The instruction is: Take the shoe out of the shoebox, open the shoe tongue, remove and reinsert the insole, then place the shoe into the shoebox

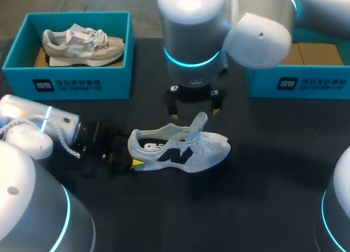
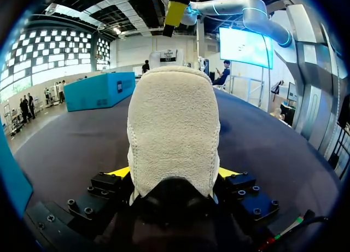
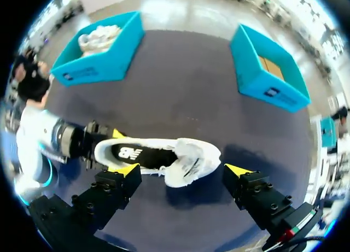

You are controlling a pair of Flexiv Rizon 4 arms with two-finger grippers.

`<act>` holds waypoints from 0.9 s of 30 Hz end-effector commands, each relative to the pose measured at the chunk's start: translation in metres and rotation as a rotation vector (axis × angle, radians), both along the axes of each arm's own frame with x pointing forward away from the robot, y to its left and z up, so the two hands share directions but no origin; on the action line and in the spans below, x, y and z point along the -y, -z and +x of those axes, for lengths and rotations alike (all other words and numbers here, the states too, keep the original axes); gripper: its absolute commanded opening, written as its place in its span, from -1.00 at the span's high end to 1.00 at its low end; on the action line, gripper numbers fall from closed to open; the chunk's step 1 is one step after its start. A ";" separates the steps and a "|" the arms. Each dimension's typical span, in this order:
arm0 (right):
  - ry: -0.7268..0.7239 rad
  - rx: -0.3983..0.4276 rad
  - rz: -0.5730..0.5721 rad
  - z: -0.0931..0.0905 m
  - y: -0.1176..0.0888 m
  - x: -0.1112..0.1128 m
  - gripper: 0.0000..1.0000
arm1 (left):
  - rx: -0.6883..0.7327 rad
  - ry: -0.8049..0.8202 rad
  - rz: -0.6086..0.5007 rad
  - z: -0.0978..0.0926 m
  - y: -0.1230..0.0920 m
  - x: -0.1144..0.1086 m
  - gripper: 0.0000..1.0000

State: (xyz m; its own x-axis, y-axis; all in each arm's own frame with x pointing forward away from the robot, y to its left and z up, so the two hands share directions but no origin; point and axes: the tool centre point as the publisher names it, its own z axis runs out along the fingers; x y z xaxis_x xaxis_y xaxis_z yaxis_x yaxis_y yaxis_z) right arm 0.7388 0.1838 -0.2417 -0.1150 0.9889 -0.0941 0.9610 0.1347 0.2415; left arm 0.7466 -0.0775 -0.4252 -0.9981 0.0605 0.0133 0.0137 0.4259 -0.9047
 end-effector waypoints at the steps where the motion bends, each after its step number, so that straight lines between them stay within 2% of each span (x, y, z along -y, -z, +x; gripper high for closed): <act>1: -0.360 -0.024 -0.086 -0.004 -0.001 -0.018 -1.00 | -0.001 0.001 0.002 0.001 0.003 0.001 1.00; 2: -0.448 -0.036 -0.106 -0.008 -0.002 -0.023 -1.00 | -0.001 0.001 0.002 0.001 0.003 0.001 1.00; 6: -0.601 -0.087 -0.126 -0.015 -0.003 -0.032 -1.00 | -0.001 0.001 0.002 0.001 0.003 0.001 1.00; 27: -0.608 -0.092 -0.133 -0.015 -0.003 -0.032 -1.00 | -0.001 0.001 0.002 0.001 0.003 0.001 1.00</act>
